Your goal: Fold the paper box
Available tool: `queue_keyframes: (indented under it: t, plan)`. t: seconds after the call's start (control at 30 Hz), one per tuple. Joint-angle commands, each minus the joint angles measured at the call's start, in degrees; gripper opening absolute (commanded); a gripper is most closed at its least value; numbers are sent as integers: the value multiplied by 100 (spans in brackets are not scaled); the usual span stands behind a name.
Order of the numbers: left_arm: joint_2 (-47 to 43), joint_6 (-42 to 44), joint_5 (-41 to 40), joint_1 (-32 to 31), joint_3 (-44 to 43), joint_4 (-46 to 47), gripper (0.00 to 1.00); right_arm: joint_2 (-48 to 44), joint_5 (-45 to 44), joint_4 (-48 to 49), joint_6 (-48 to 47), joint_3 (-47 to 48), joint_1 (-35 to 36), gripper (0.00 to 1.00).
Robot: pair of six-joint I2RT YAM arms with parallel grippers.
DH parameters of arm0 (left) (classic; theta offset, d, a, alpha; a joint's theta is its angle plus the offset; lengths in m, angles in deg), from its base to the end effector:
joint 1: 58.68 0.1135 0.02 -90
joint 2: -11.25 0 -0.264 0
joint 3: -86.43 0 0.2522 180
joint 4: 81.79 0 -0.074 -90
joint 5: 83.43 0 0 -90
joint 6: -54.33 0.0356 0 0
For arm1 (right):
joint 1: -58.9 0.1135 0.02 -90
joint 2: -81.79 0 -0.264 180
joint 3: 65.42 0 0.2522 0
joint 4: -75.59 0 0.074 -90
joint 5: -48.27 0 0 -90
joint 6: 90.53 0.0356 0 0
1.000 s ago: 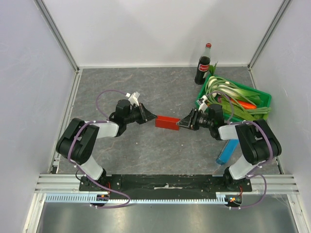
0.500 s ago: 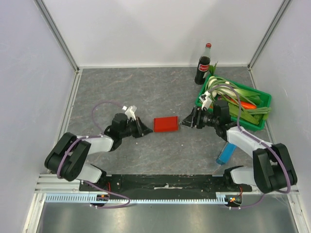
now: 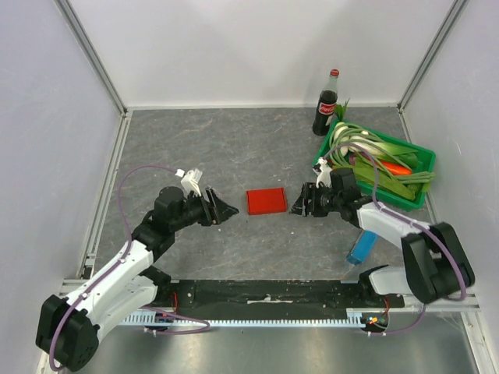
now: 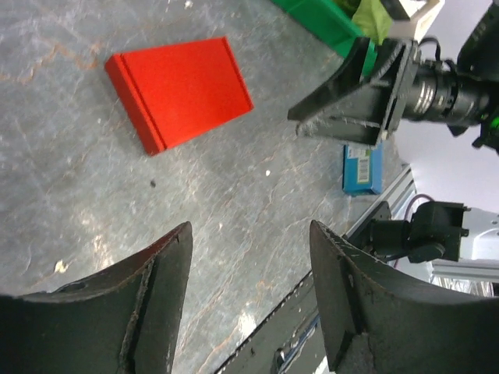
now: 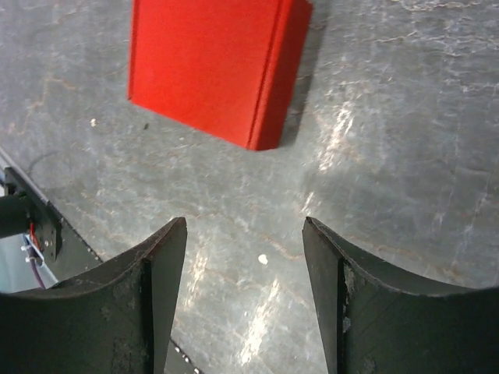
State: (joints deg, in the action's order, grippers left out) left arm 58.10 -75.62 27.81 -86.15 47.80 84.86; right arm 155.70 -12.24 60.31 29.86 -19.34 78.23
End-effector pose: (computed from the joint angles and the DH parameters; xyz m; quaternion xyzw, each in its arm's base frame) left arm 0.1615 -0.0985 0.2306 0.0147 0.8192 -0.4335 0.3752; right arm 0.2268 0.0981 0.1777 -0.0153 0.8929 0.3736 0.2509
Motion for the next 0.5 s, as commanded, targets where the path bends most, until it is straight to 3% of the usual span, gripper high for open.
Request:
queue_keyframes:
  t: [0.0,0.17,0.33,0.47]
  plan:
    - [-106,250,214,-5,-54,-787,69,816,-146,661,-59,441,0,70]
    - [-132,408,574,-5,-45,-910,70,1923,144,1022,-349,1057,9,68]
    - [-106,575,479,-5,-273,-1455,70,2408,144,1250,-367,1531,114,66]
    - [78,505,373,-13,-493,-1526,61,3241,258,1111,-604,2277,639,50]
